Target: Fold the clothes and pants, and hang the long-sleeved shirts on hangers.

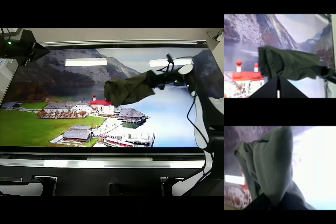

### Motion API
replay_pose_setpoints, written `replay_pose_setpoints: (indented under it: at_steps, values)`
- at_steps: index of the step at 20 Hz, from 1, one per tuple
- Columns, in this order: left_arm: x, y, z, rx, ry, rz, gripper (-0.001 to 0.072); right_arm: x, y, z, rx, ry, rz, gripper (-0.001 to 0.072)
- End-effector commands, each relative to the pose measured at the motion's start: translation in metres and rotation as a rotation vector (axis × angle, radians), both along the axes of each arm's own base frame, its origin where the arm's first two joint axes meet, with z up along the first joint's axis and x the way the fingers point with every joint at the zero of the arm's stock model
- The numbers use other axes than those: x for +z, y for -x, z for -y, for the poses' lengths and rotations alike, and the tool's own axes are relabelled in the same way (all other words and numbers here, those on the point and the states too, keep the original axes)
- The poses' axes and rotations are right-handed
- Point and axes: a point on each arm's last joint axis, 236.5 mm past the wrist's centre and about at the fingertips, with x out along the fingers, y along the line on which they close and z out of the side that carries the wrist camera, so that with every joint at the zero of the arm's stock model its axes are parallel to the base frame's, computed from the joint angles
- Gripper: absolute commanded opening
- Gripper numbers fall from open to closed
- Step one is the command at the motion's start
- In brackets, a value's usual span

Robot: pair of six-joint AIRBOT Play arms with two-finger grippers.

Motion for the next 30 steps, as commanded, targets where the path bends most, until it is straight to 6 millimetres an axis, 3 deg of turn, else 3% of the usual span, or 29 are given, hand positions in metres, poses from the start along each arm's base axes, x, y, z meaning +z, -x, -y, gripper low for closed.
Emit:
replay_pose_setpoints:
  at_steps: [1,4,7,13,16,22,30]
  values:
    - [0.000,0.003,0.004,-0.015,0.016,-0.009,0.0025,0.067,-0.038,0.080,-0.240,-0.018,0.124,0.0032]
    - [0.001,0.007,0.008,-0.033,0.029,-0.020,0.0025,0.107,-0.045,0.166,-0.432,-0.053,0.192,0.0031]
    - [0.004,0.008,0.012,-0.042,0.047,-0.018,0.0024,0.126,-0.035,0.252,-0.618,-0.095,0.224,0.0031]
    - [0.005,0.008,0.014,-0.047,0.055,-0.018,0.0025,0.119,0.024,0.397,-0.866,-0.032,0.217,0.0031]
    - [0.008,0.010,0.018,-0.059,0.079,-0.016,0.0025,0.104,0.069,0.448,-0.940,0.001,0.145,0.0032]
    - [0.009,0.010,0.019,-0.061,0.082,-0.016,0.0025,0.081,0.129,0.480,-0.969,0.009,0.008,0.0032]
    - [0.009,0.010,0.020,-0.061,0.085,-0.018,0.0024,0.107,0.180,0.467,-0.948,0.119,-0.083,0.0032]
